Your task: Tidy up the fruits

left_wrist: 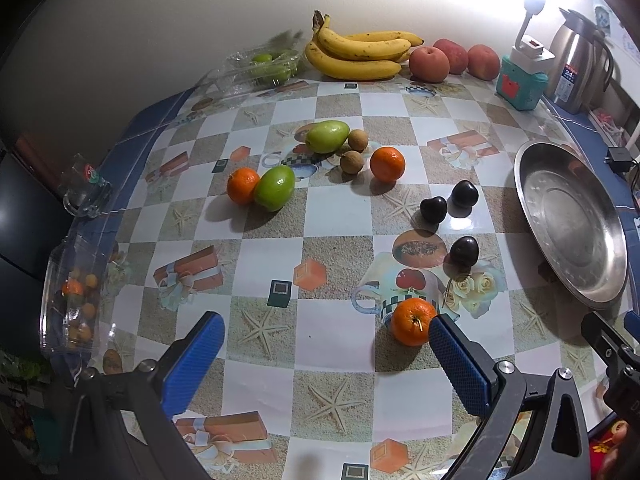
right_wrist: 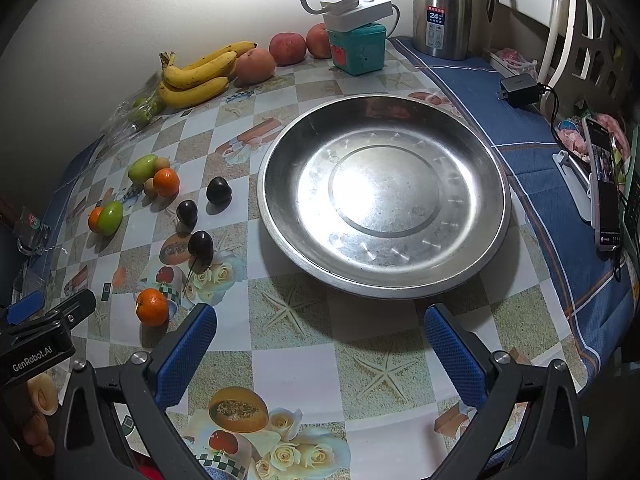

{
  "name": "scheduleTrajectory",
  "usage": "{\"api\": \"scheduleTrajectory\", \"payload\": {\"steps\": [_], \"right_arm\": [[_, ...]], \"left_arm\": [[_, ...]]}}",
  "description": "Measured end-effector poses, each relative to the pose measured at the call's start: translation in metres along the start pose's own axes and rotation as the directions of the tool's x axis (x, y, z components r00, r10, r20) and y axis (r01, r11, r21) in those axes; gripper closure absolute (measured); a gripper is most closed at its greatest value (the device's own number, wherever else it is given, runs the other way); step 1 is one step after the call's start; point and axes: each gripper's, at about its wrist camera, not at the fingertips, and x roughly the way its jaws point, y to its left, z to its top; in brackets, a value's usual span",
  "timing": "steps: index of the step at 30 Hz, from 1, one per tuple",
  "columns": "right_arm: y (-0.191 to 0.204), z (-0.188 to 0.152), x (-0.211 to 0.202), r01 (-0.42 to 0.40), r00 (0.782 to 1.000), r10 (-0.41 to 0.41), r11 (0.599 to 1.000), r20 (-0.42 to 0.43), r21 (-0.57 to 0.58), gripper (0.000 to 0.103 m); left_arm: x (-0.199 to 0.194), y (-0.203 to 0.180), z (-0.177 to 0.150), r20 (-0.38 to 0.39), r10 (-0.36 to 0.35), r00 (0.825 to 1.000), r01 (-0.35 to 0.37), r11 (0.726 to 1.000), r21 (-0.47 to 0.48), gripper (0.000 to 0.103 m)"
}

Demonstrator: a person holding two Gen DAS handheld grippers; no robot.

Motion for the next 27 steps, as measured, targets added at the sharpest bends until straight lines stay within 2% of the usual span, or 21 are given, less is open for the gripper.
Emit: {"api": "scheduleTrajectory", "payload": {"steps": [27], "right_arm": [[-0.0034,-0.0015,0.0038,0.001,1.000,0.000,1.000,-0.020,0.019,0.000]], "left_arm": [[0.0047,0.0032,-0.0012,-0.022,-0.018,1.000,0.017,1.000,-0.016,0.000]]}}
